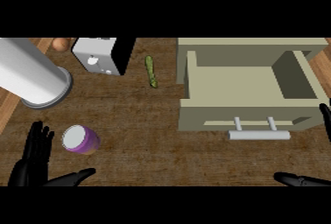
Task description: Pick up the can, place it into the drawer and close the drawer
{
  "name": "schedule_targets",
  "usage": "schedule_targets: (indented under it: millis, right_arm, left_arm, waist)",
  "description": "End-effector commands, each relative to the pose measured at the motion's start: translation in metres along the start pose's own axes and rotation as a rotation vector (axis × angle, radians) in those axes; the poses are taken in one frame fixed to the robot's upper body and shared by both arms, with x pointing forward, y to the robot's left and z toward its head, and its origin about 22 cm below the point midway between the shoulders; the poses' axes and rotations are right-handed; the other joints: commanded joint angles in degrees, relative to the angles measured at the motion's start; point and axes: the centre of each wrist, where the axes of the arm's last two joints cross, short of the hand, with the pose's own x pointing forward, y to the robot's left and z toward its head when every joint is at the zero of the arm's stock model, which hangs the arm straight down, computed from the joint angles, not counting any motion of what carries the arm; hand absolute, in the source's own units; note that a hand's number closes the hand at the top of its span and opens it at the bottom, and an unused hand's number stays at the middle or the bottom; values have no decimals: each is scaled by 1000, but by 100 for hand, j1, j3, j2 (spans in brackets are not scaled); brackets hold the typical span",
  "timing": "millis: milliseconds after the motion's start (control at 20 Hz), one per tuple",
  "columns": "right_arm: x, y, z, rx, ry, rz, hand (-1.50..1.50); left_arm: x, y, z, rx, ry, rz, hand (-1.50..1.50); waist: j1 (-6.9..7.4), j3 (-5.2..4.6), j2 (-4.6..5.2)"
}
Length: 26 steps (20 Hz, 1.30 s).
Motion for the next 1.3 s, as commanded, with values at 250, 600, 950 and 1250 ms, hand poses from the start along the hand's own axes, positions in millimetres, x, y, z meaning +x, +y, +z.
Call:
schedule_targets:
  millis: [250, 600, 950, 1250]
  right_arm:
    - [23, -3, 17, 13, -4, 4, -150]
    - [25, -16, 6, 13, -15, 3, -150]
    - [15, -20, 8, 1, 20, 24, -150]
    - [16, -28, 16, -6, -2, 24, -150]
  left_arm:
    - [-52, 7, -22, 76, 29, -18, -150]
    - [-92, 4, -21, 78, 73, -10, -150]
    - [-121, -2, -27, 85, 111, 3, -150]
    - [-123, 9, -51, 114, 108, 30, -150]
  waist:
    - [-20, -2, -1]
    - [-21, -2, 2]
    - [-16, -2, 3]
    - [-20, 0, 0]
